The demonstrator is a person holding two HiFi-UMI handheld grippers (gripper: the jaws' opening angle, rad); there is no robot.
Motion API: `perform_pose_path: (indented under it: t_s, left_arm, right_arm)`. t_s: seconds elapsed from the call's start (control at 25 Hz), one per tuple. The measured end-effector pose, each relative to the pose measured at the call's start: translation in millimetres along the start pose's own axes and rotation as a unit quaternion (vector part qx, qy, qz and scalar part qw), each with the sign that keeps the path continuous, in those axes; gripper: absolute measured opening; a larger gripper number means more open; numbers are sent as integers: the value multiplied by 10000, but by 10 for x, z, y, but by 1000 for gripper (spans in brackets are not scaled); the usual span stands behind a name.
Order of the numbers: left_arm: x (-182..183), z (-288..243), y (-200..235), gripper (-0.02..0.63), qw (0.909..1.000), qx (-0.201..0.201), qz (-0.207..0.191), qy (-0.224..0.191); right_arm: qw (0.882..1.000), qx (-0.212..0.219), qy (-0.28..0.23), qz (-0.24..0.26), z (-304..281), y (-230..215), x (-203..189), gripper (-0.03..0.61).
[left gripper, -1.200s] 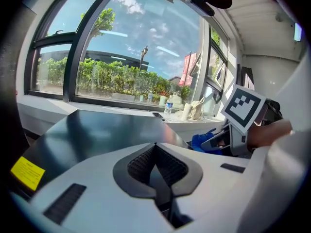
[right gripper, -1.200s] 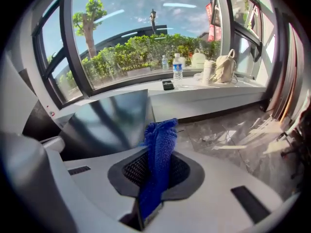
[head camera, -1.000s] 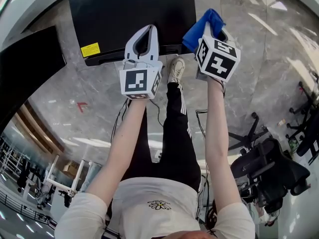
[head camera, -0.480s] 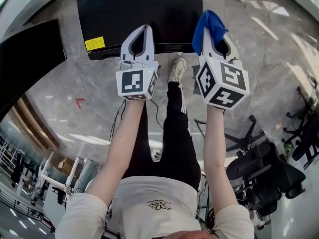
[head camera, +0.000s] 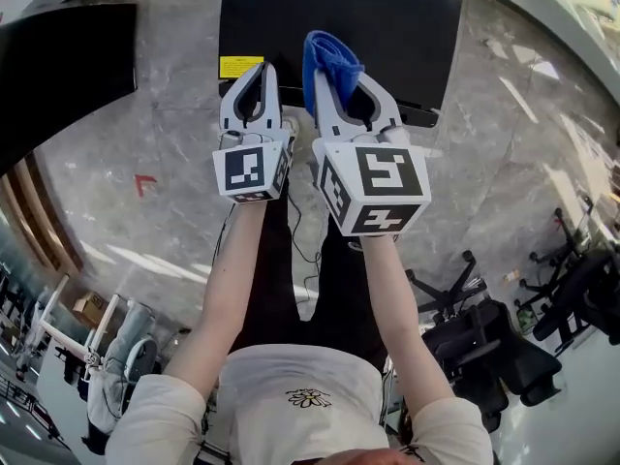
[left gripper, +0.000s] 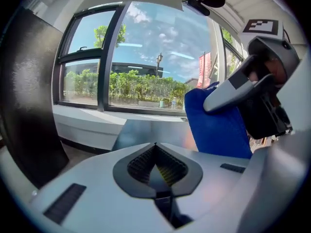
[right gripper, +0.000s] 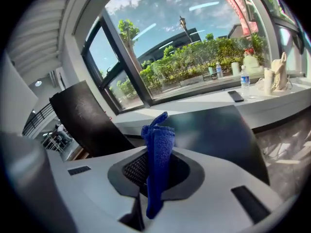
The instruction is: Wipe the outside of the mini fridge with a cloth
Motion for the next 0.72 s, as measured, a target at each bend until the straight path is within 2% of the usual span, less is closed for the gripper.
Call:
perform_pose_path:
  t_s: [0.12, 0.32, 0.4, 0.52, 0.6, 0.72]
  left_arm:
    - [-97, 125, 480, 5, 9996, 268, 93, 59]
    - [-220, 364, 1062, 5, 9982, 532, 208, 163]
    - [-259, 419, 1237, 5, 9981, 553, 218, 180]
    - [-332, 486, 1465, 5, 9971, 664, 321, 188]
    - [-372, 528, 1576, 5, 9962, 744, 419, 182]
    - [-419, 600, 1704, 6, 9949, 824, 557, 157]
  right_arm:
    - [9995, 241, 204, 47, -313, 393, -103, 63]
    - [9978, 296, 547, 249, -747, 833, -308, 63]
    - [9970, 416, 659, 29, -955, 977, -374, 63]
    - [9914, 737, 838, -684, -1305, 1169, -488, 63]
    - [9884, 675, 1005, -918, -1518, 1213, -588, 61]
    - [9901, 267, 1272, -535, -1706, 1203, -724, 62]
Point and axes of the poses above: the fingertips, and each gripper's own axes: z backward along the fingers, y to its left, x out of its top, the point moved 5 cm from there along z, backward along the fingers, and after that the axes turned 4 degrees about y, right-handed, at the moved point
